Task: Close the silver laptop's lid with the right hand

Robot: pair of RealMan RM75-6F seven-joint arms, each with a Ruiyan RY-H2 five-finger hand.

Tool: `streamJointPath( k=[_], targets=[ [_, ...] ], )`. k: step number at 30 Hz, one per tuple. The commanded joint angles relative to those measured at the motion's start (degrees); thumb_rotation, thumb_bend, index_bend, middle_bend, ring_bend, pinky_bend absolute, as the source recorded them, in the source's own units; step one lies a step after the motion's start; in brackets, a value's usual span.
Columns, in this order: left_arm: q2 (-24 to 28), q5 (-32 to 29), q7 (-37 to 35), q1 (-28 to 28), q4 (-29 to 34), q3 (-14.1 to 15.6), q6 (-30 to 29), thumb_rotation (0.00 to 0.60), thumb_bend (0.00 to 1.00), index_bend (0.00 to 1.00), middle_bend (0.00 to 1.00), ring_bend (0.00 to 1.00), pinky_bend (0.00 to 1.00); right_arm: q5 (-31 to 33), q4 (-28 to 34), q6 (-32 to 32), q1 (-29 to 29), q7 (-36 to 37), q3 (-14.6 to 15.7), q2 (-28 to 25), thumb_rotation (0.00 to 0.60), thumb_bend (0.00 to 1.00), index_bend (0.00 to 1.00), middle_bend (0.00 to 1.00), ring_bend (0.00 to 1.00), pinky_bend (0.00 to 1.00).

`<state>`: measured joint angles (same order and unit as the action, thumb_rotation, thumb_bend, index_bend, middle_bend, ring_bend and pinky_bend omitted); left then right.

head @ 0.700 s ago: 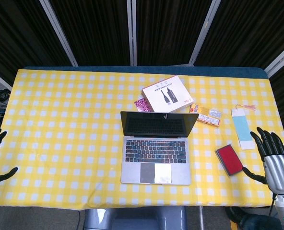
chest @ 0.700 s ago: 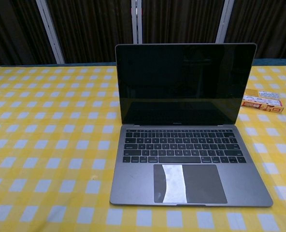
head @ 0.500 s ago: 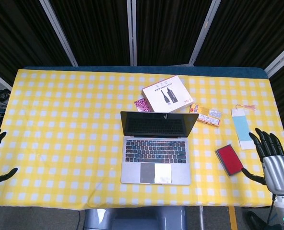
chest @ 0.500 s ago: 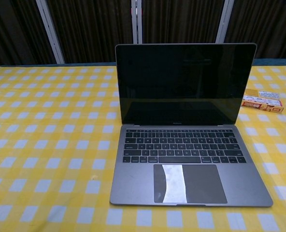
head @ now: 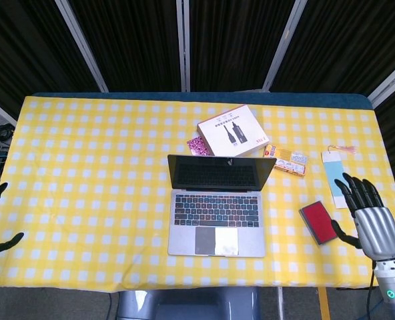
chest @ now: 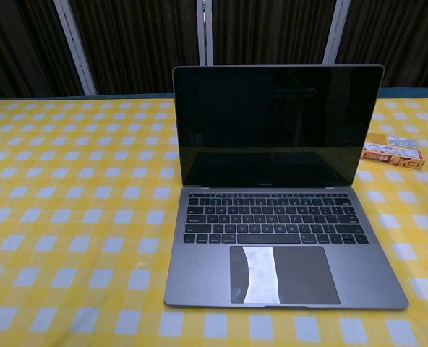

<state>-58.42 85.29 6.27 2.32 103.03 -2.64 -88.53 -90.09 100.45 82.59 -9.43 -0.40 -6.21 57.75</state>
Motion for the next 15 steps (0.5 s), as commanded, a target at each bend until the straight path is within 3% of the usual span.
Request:
streamJointPath(
  k=[1, 4, 15],
  targets=[
    [-0.2, -0.3, 0.7, 0.2, 0.0, -0.2, 0.3, 0.600, 0.00, 0.00, 0.00, 0.00, 0.00, 3.2, 1.4, -5.9, -5.2, -2.2, -3.8, -2.4, 0.600, 0.92, 0.00, 0.00, 0.00, 0.00],
    [-0.6, -1.2, 1.5, 0.5, -0.1, -0.4, 0.9, 0.600, 0.00, 0.00, 0.00, 0.00, 0.00, 5.4, 2.8, -10.0, -9.4, -5.7, -6.7, -3.3, 0.600, 1.00, 0.00, 0.00, 0.00, 0.00],
    [-1.9, -5.2, 4.1, 2.0, -1.1, -1.8, 3.6, 0.600, 0.00, 0.00, 0.00, 0.00, 0.00, 21.6, 6.4, -30.5, -24.6, -4.4, -14.4, -3.7, 0.600, 1.00, 0.00, 0.00, 0.00, 0.00]
  ],
)
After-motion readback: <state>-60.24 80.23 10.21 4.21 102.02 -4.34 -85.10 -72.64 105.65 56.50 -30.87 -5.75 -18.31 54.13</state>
